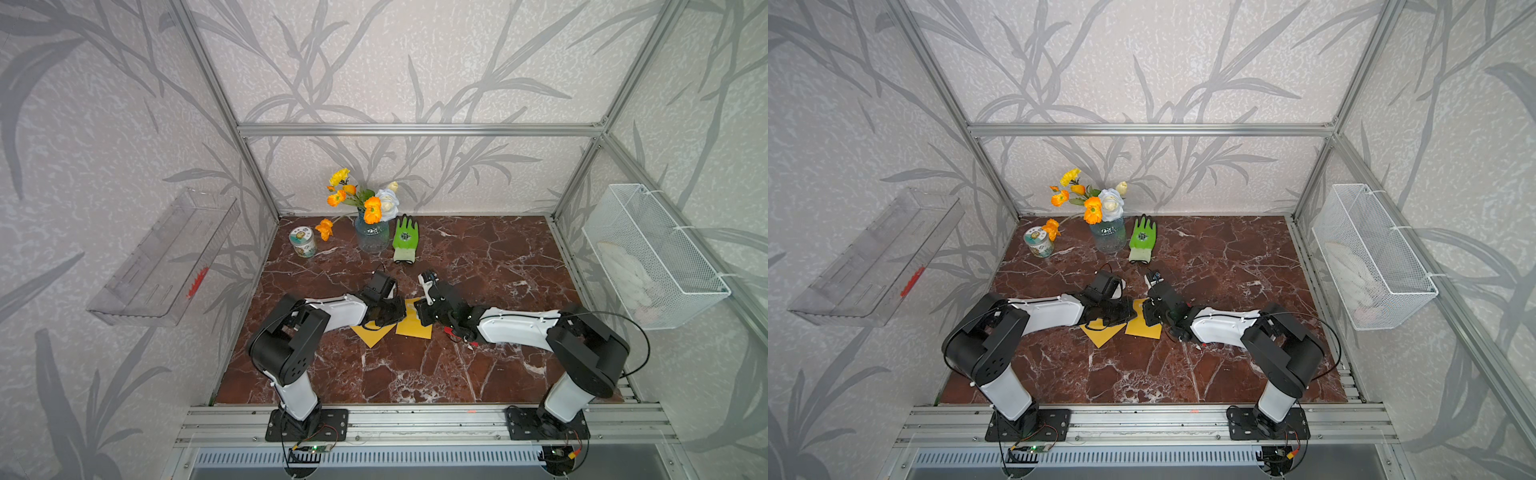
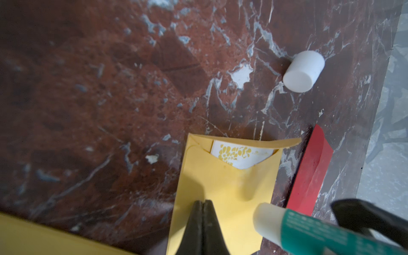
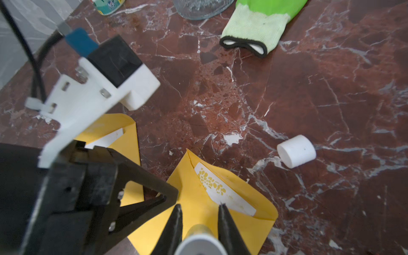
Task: Seal the envelope with a glue stick
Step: Apply the envelope at the center of the board.
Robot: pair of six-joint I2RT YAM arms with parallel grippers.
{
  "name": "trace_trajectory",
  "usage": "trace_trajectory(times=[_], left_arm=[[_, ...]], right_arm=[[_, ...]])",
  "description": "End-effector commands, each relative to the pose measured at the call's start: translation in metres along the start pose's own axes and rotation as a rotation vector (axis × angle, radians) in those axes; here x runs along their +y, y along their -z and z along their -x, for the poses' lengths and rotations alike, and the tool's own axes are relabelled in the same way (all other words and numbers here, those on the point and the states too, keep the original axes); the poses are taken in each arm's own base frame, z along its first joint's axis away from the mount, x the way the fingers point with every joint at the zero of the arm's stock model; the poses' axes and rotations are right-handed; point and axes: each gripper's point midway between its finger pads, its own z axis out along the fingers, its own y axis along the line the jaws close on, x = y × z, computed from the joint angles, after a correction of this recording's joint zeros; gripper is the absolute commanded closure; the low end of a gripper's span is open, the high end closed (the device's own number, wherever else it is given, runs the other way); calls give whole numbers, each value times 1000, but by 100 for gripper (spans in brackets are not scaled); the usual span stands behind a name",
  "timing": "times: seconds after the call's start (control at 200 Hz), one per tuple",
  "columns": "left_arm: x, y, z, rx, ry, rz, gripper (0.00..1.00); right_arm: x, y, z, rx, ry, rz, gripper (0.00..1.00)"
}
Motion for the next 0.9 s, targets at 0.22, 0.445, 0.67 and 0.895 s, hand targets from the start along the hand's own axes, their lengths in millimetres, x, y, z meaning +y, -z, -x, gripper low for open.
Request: trace_trajectory(times=[0.22, 0.445, 0.67, 0.895], left_arm=[[35, -9, -24, 58, 40, 130, 100], [35, -12, -26, 68, 38, 127, 100], [37, -15, -28, 78, 42, 129, 100], [40, -16, -31, 86, 45, 138, 100]], right_arm=[[-9, -20, -7, -20, 20, -14, 100], [-7, -26, -2, -26, 20, -15, 100], [-2, -25, 9, -49, -9, 0, 100], [4, -35, 14, -47, -30, 12, 100]])
